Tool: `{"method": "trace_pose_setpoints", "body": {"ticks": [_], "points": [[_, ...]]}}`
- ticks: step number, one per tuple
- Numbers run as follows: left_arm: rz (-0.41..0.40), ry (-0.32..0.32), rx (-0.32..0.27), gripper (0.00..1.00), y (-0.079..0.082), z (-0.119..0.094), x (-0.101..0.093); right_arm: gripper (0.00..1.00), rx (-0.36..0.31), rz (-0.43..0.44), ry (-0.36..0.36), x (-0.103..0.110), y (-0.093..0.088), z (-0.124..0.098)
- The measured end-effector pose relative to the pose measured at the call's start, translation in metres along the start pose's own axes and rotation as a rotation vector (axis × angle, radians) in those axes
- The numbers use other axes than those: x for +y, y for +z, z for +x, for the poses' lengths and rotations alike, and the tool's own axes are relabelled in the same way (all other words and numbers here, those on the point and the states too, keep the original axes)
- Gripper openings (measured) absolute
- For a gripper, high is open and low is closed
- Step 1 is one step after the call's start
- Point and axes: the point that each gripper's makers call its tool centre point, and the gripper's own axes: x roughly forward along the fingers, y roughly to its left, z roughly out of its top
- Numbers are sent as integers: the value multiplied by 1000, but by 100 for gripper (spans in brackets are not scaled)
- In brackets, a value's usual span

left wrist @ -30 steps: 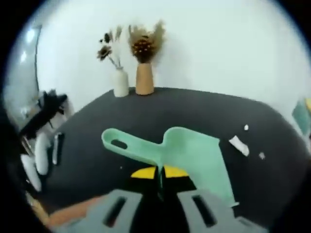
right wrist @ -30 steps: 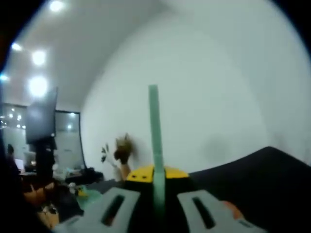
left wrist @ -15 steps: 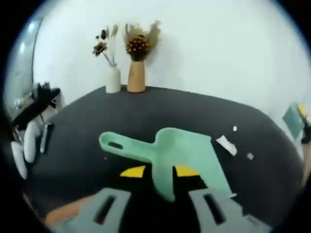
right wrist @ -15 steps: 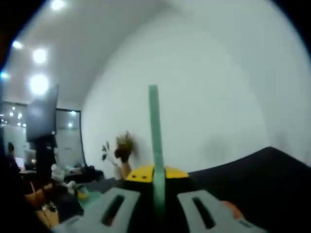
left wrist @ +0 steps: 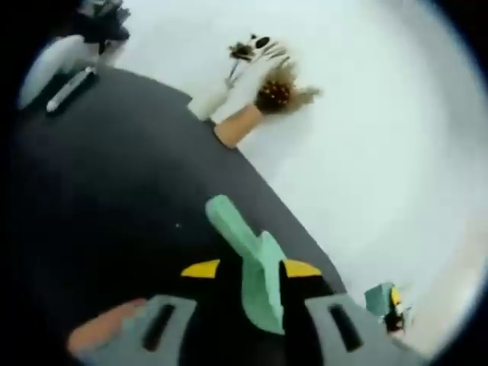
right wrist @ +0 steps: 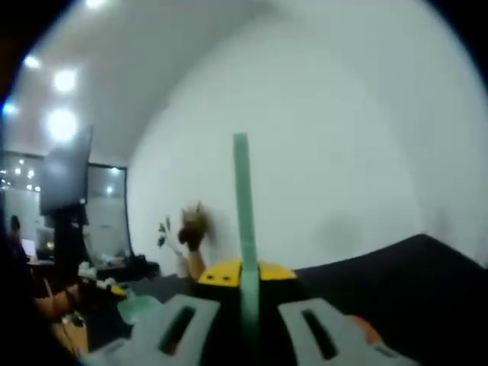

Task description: Pick up the broom and sweep the trash on the tabletop into the dustpan.

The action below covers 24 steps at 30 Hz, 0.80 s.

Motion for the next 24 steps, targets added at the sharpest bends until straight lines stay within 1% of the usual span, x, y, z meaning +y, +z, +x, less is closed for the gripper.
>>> {"method": "trace_pose_setpoints", "body": {"ticks": [1,2,3,4,5,6,7,8,9,12,14,16,20,21,23,24], "points": [[-20,7,-23,29,3,2,2,5,1,-1,0,0,0,0],[-54,0,-36,28,6,3,2,5,3,-4,0,0,-1,1],[-90,-10,-32,28,7,5,0,5,4,-6,1,0,-1,1],[-110,-20,-34,28,9,7,1,5,5,-8,1,1,-1,1],[-158,-31,-37,28,11,9,-1,5,7,-11,2,1,-1,1],[-179,-33,-56,28,16,11,0,5,7,-13,2,1,-1,1],[-199,-28,-59,28,16,13,2,5,7,-14,2,1,-1,1],[-205,-16,-58,28,18,15,5,5,8,-14,2,2,-2,1],[-190,-9,-67,27,19,17,5,5,7,-14,2,2,-2,1],[-195,7,-46,27,19,26,6,5,6,-12,4,3,-2,0],[-194,11,-40,27,18,29,4,5,6,-15,6,4,-2,0],[-223,-2,-39,26,18,32,4,5,7,-18,7,5,-2,0],[-221,-4,-43,17,19,32,6,5,9,-14,6,4,-3,0],[-221,-4,-43,17,19,33,6,5,10,-14,6,4,-3,0],[-214,-23,-52,16,20,32,3,5,14,-14,6,4,-5,1],[-236,-12,-65,15,22,32,5,5,17,-15,6,4,-6,2]]}}
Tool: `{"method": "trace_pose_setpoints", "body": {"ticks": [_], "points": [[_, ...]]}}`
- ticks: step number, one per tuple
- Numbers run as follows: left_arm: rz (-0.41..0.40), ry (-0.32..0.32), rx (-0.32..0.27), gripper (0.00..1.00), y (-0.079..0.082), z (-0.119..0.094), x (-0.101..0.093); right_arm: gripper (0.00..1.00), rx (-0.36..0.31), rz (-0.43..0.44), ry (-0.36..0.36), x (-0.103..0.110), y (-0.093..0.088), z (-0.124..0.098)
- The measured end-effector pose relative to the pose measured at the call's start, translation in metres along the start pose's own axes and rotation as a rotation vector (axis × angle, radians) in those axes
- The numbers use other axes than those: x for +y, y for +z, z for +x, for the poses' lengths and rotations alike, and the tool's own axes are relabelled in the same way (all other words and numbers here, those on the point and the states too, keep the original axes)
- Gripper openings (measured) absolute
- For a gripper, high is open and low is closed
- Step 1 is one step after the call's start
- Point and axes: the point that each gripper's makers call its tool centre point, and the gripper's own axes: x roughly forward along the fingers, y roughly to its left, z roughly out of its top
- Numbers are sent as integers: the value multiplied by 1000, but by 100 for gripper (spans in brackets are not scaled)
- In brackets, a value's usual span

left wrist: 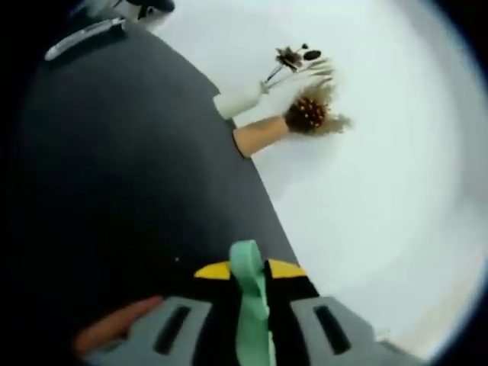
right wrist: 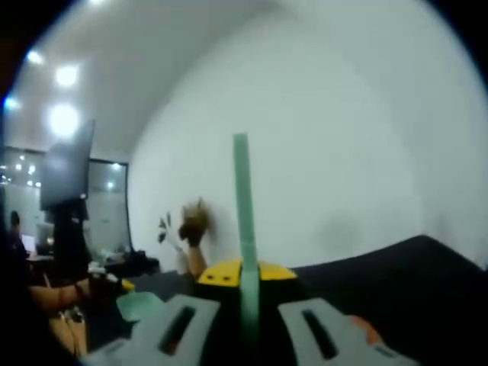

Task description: Pick up the broom and sweep the trash on the tabletop into the dustpan.

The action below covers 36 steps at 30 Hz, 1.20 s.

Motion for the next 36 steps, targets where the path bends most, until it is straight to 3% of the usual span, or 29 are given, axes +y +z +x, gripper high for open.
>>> {"method": "trace_pose_setpoints", "body": {"ticks": [2,5,9,14,16,23,27,32,36], "points": [[-52,-11,-63,13,7,-3,-2,5,10,-6,0,1,-3,2],[-110,-63,-105,10,7,-8,-13,5,38,1,13,6,-12,10],[-41,-50,-185,10,5,-17,-22,5,93,-41,8,16,-24,24],[-45,-24,-352,10,17,-30,-24,5,130,-94,36,51,-30,39],[-36,-5,-423,10,21,-36,-22,5,144,-112,50,63,-27,55],[-113,-8,-482,9,6,-40,-23,5,157,-164,112,120,-31,101],[-74,9,-493,10,-6,-40,-27,5,156,-214,121,153,-44,128],[-57,3,-538,10,-3,-49,-28,5,152,-212,113,178,-66,151],[-55,-9,-530,10,-9,-48,-30,5,180,-189,95,190,-98,165]]}}
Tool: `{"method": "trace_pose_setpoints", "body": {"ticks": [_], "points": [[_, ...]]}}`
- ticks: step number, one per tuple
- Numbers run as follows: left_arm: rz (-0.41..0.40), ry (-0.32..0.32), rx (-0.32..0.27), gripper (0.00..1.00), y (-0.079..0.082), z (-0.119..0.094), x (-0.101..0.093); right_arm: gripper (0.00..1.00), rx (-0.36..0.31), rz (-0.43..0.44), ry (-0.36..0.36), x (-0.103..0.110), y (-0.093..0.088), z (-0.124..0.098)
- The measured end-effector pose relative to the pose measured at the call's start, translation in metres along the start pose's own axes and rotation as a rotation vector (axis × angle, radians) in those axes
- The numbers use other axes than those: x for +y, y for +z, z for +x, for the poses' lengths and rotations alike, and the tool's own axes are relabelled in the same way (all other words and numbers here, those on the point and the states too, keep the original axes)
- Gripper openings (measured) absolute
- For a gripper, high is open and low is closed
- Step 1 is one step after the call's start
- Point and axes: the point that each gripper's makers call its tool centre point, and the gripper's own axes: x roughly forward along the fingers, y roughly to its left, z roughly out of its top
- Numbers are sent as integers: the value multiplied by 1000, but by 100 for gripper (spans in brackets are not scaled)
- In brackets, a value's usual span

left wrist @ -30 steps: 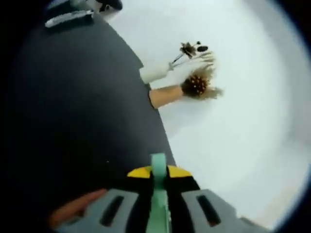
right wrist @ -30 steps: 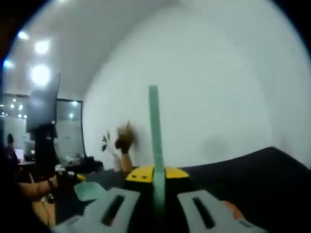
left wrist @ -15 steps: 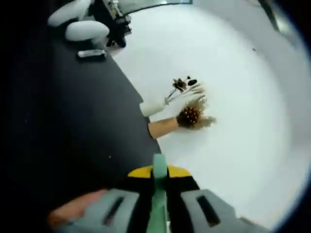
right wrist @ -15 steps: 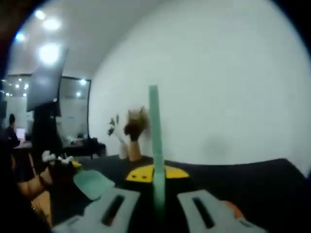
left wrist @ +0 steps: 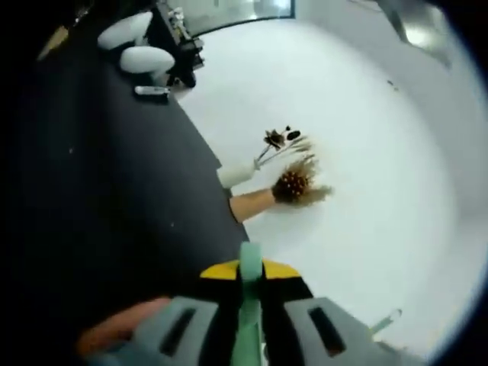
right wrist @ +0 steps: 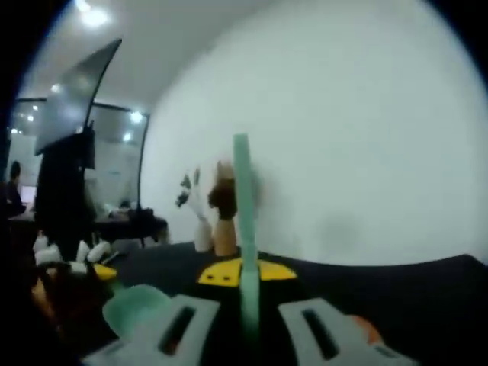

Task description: Pick up the broom and sweep the trash on the tabletop into the dustpan.

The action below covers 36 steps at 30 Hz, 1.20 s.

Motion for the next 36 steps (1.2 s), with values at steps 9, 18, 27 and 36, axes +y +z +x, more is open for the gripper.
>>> {"method": "trace_pose_setpoints", "body": {"ticks": [9,18,27,36], "points": [[78,-55,-40,10,-7,-5,-6,4,-27,-106,-5,32,-25,2],[35,-44,-11,10,-7,-2,-1,4,27,-336,4,46,-50,29],[59,-52,-14,10,-7,-3,-2,4,1,-330,177,105,-49,18],[58,-52,-12,10,-8,-3,-1,4,-66,-460,65,83,-34,15]]}}
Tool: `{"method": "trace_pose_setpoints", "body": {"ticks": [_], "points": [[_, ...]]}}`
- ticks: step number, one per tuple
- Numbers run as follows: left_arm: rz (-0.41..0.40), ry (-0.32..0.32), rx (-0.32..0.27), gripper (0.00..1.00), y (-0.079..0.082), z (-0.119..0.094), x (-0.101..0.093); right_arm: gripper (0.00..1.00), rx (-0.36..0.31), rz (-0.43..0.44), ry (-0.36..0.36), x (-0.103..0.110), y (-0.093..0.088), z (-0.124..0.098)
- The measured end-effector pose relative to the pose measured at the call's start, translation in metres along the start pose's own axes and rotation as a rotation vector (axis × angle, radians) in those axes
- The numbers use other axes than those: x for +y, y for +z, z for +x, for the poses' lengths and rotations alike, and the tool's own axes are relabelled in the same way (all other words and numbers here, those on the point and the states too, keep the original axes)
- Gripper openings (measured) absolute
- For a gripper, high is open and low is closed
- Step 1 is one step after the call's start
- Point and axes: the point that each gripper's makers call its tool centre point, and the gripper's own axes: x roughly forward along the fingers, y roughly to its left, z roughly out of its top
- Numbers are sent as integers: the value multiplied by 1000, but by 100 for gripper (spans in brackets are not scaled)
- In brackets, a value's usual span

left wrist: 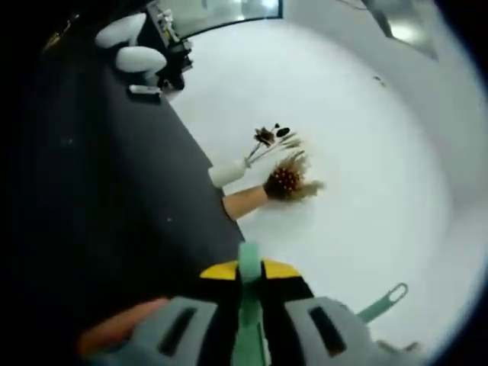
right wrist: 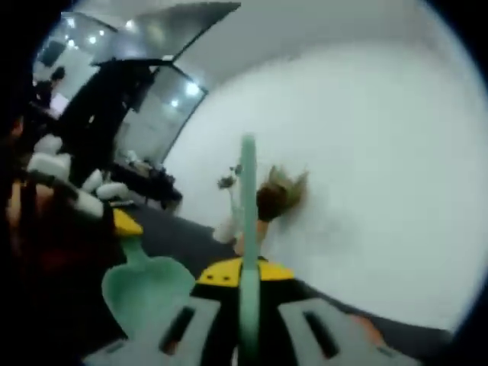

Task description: Pick up the broom and sweep the trash on the tabletop into the dustpan.

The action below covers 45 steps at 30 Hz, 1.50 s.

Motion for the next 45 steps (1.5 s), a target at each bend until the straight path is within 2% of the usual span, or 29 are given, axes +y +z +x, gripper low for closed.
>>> {"method": "trace_pose_setpoints", "body": {"ticks": [3,6,8,9,11,12,14,16,19,22,23,26,28,31,33,35,37,38,39,41,45], "points": [[-3,-2,1,10,0,0,0,4,114,27,-8,-5,-29,9],[-1,-4,1,10,0,0,0,4,144,19,6,-1,-39,12],[-2,-5,1,10,0,0,0,4,119,97,70,12,-32,10],[0,-6,0,10,0,0,-1,4,91,120,88,16,-25,9],[2,-6,0,10,0,0,-1,4,22,213,177,30,-4,3],[1,-8,0,10,0,0,-1,4,-9,247,160,28,5,-1],[1,-9,0,10,0,0,-1,4,-17,230,148,25,8,-5],[1,-9,0,10,1,0,-1,4,-13,145,62,12,5,-5],[1,-9,-1,10,1,0,-1,5,43,146,77,19,-9,-2],[-2,-9,-1,10,1,0,-1,5,52,141,139,35,-6,0],[-1,-9,-2,10,1,0,-1,5,46,158,182,45,-3,0],[0,-8,-2,10,1,0,-1,5,-3,182,300,73,11,-5],[0,-9,-2,10,1,0,-1,5,-41,182,339,83,22,-11],[-5,-10,-1,10,1,1,-1,5,-70,186,328,71,31,-11],[-4,-6,0,10,1,1,-1,5,-90,186,275,49,37,-13],[-22,-4,7,10,1,2,0,5,-84,164,201,26,36,-15],[-36,3,12,10,1,1,0,5,-72,160,155,7,28,-24],[-41,12,14,10,0,1,1,5,-51,167,121,-8,20,-26],[-70,13,15,10,0,-1,1,5,-30,194,109,-16,13,-28],[-71,12,20,10,-1,-5,1,5,4,188,57,-32,1,-31],[-65,5,36,10,-9,-12,-5,5,43,198,11,-44,-18,-31]]}}
